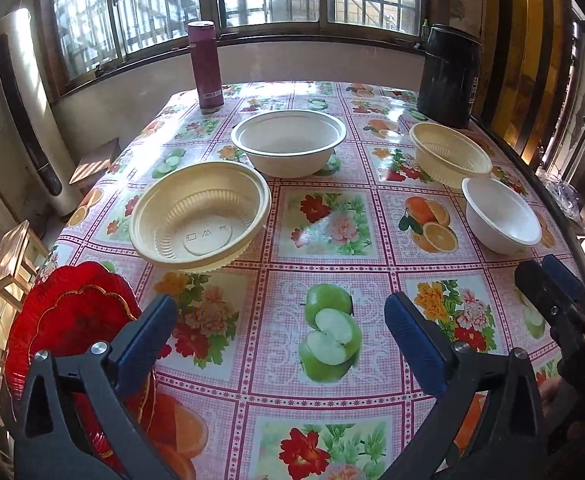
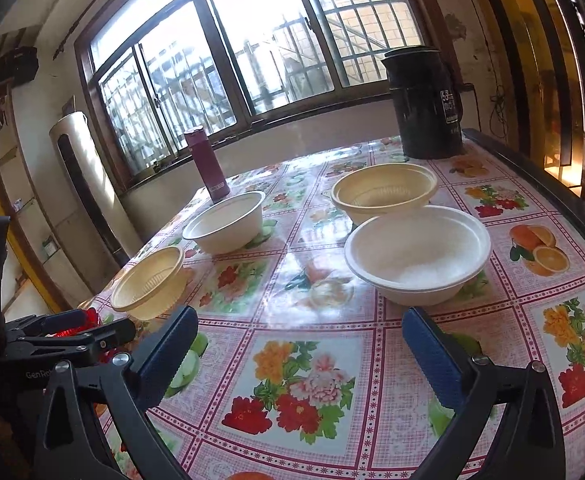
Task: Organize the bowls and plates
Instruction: 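Move both tools toward the beige plastic bowl on the table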
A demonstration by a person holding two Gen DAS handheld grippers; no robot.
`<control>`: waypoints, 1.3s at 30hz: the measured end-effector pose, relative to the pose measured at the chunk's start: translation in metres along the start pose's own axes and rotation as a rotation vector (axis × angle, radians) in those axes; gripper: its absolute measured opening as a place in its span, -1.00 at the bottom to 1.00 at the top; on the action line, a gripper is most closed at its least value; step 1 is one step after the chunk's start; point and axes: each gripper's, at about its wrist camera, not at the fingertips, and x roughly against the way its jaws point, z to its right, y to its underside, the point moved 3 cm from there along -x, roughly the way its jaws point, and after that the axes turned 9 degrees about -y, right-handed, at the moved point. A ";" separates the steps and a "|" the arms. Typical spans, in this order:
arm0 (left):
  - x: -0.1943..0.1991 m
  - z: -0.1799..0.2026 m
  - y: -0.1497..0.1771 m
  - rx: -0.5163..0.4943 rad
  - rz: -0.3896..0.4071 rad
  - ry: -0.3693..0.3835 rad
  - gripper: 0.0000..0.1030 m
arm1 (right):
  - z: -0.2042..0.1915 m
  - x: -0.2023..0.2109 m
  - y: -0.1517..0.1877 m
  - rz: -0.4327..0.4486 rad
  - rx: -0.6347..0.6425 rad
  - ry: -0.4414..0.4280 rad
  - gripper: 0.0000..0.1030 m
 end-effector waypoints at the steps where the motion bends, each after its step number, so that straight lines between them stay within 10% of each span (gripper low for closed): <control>1: 0.000 -0.003 -0.002 0.008 0.000 0.003 1.00 | -0.002 -0.004 -0.002 -0.004 0.004 -0.006 1.00; 17: 0.023 -0.123 -0.027 0.198 -0.009 0.039 1.00 | -0.079 -0.069 -0.031 -0.049 0.044 -0.143 0.99; 22: -0.001 -0.160 -0.048 0.234 -0.116 0.035 1.00 | -0.095 -0.096 -0.046 -0.070 0.008 -0.194 0.99; 28: -0.037 -0.172 -0.062 0.350 -0.288 0.216 1.00 | -0.104 -0.127 -0.057 -0.109 -0.080 -0.232 0.99; 39: -0.081 -0.137 -0.061 0.240 -0.501 0.280 1.00 | -0.087 -0.160 -0.048 -0.159 -0.152 -0.207 0.99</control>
